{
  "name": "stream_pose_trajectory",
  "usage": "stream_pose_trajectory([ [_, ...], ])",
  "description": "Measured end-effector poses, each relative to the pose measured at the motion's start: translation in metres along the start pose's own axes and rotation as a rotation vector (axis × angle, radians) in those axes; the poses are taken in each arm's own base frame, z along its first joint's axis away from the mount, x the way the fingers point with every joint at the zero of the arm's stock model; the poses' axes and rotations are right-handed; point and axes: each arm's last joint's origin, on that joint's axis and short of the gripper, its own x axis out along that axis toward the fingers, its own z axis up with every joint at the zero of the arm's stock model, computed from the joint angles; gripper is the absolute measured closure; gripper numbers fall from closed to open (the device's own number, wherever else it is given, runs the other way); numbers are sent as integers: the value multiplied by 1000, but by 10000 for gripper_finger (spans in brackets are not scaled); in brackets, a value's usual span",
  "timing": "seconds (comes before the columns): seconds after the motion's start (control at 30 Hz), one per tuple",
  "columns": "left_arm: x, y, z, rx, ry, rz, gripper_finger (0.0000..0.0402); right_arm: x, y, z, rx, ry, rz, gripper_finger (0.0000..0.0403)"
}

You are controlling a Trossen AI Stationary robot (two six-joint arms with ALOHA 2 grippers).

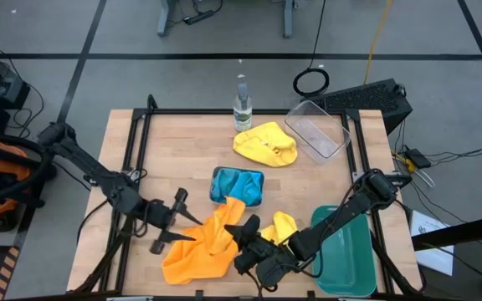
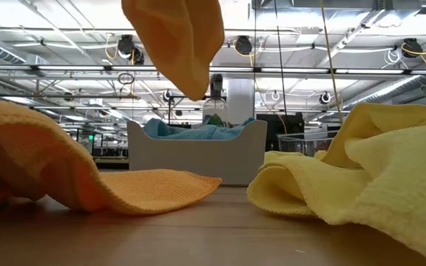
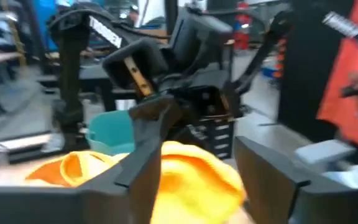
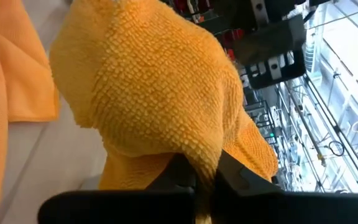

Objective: Sort microfiber towel by color & place in baskets
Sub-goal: Put the top orange towel in the transparent container

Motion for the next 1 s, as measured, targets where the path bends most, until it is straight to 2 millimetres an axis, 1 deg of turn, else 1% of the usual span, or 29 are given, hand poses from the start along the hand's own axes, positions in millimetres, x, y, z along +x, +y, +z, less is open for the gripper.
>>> stream_pose_trajectory([
  [0.17,24,-3,-15,89,-44,97,106,0,0,0,-5,2,0,399],
  [0.27,34,0,-23,119,-22,158,64,0,1,-1,-24,5,4,399],
  [0.33,39,5,-26,104,-6,181,45,0,1,-2,-33,10,8,399],
  [0.4,43,11,-31,82,29,189,35,0,2,-3,-46,16,13,398],
  [0.53,46,24,-42,44,127,217,31,0,2,-3,-56,22,10,398],
  [0.6,46,29,-46,33,168,199,31,1,2,-3,-56,23,10,397],
  [0.77,47,33,-47,16,176,112,36,0,3,-3,-45,19,11,397],
  [0.87,47,33,-48,26,180,94,59,1,2,-3,-25,18,11,394],
  [0.93,46,33,-49,37,195,92,87,1,1,-2,3,14,7,388],
  [1.0,46,33,-51,61,212,88,124,1,1,-2,19,13,6,376],
])
